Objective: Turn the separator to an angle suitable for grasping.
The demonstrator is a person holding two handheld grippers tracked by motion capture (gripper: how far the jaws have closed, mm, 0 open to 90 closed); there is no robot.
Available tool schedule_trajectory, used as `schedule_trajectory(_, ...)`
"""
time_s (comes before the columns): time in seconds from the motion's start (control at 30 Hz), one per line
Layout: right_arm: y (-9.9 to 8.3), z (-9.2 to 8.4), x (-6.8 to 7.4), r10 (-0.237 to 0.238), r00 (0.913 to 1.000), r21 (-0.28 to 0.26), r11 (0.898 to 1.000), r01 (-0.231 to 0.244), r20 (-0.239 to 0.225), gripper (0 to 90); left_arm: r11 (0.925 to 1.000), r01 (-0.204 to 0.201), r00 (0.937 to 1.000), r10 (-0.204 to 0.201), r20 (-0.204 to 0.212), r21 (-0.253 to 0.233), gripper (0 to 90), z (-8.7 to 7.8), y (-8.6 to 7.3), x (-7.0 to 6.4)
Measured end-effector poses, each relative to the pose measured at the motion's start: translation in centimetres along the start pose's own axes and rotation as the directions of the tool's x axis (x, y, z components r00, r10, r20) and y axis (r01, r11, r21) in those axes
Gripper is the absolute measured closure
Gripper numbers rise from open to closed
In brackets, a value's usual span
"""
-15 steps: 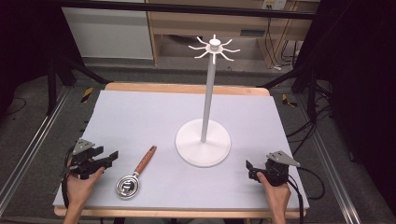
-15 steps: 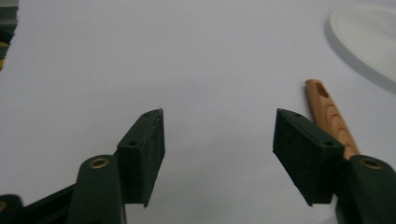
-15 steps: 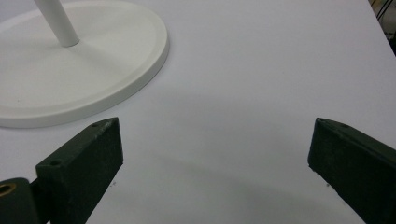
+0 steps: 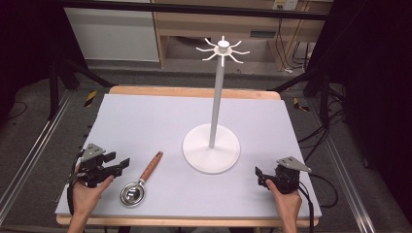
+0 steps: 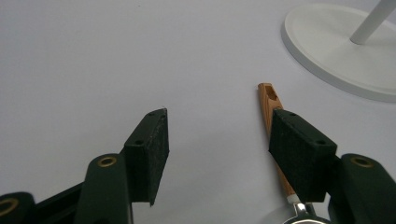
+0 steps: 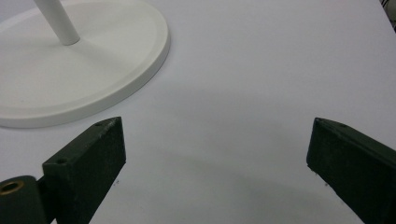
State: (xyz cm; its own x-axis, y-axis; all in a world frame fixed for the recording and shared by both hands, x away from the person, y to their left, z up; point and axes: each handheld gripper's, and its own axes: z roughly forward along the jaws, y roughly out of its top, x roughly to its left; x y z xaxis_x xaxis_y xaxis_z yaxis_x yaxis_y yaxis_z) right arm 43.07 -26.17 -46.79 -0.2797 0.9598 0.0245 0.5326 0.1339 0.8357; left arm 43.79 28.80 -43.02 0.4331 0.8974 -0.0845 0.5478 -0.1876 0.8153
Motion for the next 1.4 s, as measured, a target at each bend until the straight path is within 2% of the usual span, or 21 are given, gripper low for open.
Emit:
schedule_trajectory(0.37,0.0,0.2,-0.1,-0.001,1.0,0.02,1.0,0.001,-0.002,5.8,0.9989,-0.037,0.9987,0.036,0.037,0.028,39.4,0.2,0.5,-1.2)
schedule_trajectory(0.57,0.1,0.3,-0.1,-0.016,0.9999,0.026,1.0,0.017,-0.005,6.0,0.9971,-0.059,0.9972,0.057,0.049,0.049,40.0,0.4,0.9,-1.9)
schedule_trajectory(0.93,0.2,0.3,-0.1,-0.009,0.9999,0.032,0.999,0.009,-0.007,6.7,0.9928,-0.093,0.9943,0.088,0.06,0.076,40.1,0.8,1.3,-3.0)
schedule_trajectory(1.2,0.3,0.3,-0.1,-0.013,0.9999,0.039,0.999,0.013,-0.007,6.8,0.9854,-0.126,0.9904,0.119,0.071,0.114,40.4,1.4,1.6,-3.8)
schedule_trajectory(1.4,0.3,0.2,-0.2,-0.012,0.9999,0.032,0.999,0.012,-0.008,6.7,0.9804,-0.136,0.9885,0.124,0.086,0.143,40.6,2.0,2.2,-4.5)
